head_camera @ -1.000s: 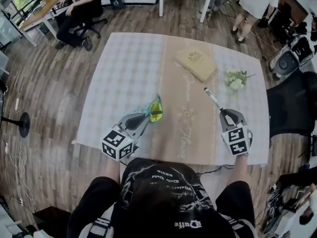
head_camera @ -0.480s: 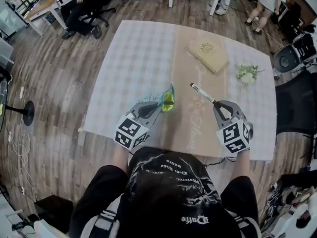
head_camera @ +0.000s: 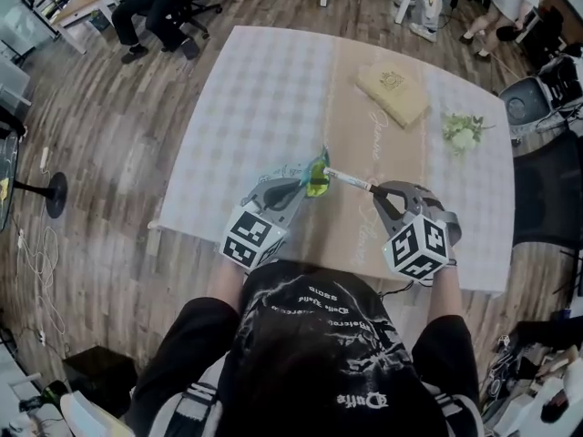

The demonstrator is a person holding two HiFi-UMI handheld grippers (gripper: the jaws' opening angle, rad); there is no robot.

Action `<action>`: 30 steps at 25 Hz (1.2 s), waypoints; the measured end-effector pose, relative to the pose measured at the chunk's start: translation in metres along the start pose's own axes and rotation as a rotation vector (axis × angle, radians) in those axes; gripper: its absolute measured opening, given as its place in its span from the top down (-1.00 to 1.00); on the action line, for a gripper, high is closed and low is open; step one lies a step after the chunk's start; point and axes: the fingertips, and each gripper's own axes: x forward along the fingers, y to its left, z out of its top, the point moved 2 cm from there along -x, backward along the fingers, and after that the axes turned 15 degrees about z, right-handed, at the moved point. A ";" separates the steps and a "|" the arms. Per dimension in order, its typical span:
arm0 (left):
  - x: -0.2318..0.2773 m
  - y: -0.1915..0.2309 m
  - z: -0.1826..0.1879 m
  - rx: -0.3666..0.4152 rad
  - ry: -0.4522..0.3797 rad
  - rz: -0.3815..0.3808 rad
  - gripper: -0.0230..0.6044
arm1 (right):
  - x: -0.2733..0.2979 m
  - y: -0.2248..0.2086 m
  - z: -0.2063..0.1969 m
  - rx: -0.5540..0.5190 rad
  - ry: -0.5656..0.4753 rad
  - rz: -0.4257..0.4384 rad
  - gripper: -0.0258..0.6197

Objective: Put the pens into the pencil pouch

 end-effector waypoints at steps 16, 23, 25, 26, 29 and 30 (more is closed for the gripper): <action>-0.011 -0.025 -0.008 0.050 -0.026 -0.044 0.82 | 0.044 0.034 0.038 -0.179 0.081 0.131 0.71; -0.012 -0.042 0.001 -0.035 -0.045 -0.130 0.82 | 0.051 0.042 0.036 -0.171 0.067 0.157 0.71; -0.012 -0.047 0.002 -0.069 -0.049 -0.156 0.82 | 0.051 0.045 0.035 -0.179 0.074 0.159 0.71; -0.012 -0.050 0.003 -0.083 -0.051 -0.166 0.82 | 0.052 0.046 0.035 -0.184 0.080 0.160 0.70; -0.011 -0.052 0.004 -0.092 -0.057 -0.178 0.82 | 0.054 0.047 0.034 -0.208 0.099 0.158 0.70; -0.009 -0.052 0.004 -0.098 -0.062 -0.179 0.82 | 0.055 0.046 0.034 -0.221 0.103 0.157 0.70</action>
